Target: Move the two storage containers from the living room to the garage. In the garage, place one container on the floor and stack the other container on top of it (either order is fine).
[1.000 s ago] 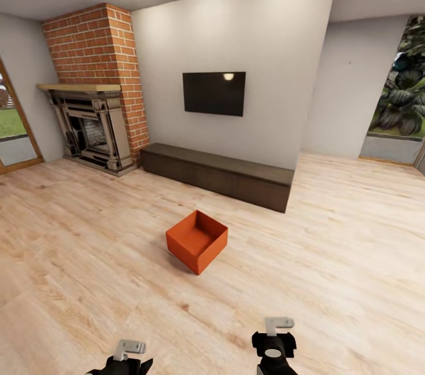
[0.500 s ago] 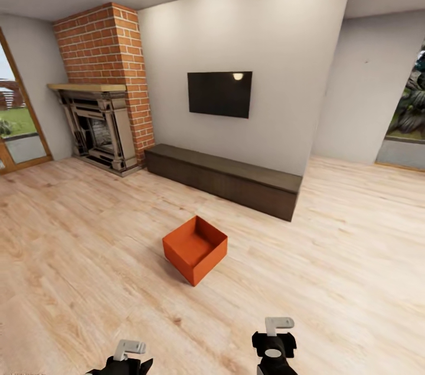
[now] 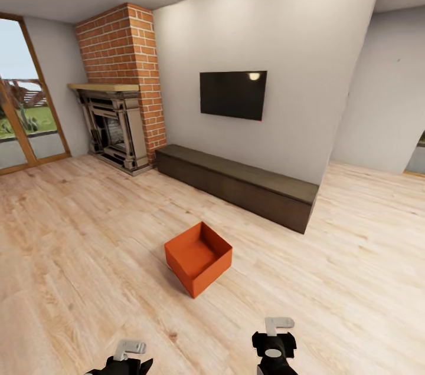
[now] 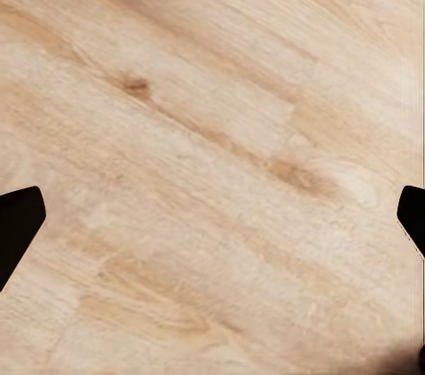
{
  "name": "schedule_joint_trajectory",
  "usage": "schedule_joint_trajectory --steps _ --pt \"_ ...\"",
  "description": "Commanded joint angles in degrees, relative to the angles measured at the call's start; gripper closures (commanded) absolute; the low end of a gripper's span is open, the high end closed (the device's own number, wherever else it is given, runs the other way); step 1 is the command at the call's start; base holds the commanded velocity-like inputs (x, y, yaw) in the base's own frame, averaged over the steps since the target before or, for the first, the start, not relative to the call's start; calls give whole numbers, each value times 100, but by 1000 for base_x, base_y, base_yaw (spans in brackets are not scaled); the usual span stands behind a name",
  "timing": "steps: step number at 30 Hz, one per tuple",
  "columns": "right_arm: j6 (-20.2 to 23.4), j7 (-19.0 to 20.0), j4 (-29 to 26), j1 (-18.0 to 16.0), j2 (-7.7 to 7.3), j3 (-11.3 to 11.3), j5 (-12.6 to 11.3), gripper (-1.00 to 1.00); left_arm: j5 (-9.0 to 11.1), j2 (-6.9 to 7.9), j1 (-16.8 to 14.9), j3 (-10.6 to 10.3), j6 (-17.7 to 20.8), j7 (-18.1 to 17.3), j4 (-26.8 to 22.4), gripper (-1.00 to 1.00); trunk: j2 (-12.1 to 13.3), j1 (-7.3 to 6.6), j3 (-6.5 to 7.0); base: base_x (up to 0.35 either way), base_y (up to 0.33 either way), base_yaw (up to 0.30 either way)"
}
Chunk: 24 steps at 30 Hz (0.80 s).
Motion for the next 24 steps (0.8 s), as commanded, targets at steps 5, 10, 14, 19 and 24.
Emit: schedule_joint_trajectory --steps 5,10,14,19,24 --pt "48 -35 -4 -3 -2 30 30 -100 55 5 -5 -44 -17 -5 4 -100 -3 3 -6 263 -247 7" --pt "48 -35 -4 -3 -1 33 30 -100 55 5 -5 -44 -17 -5 4 -100 -3 3 -6 262 -248 2" --pt "48 -35 -4 -3 -1 36 30 -100 55 5 -5 -50 -17 73 4 -100 -3 3 -6 230 -273 0" --pt "48 -35 -4 -3 -1 34 30 -100 55 5 -5 -59 -17 158 4 -100 -3 3 -6 210 -286 0" --pt "48 -35 -4 -3 -1 35 30 -100 55 5 -5 -61 -17 181 4 -100 -3 3 -6 228 -252 0"
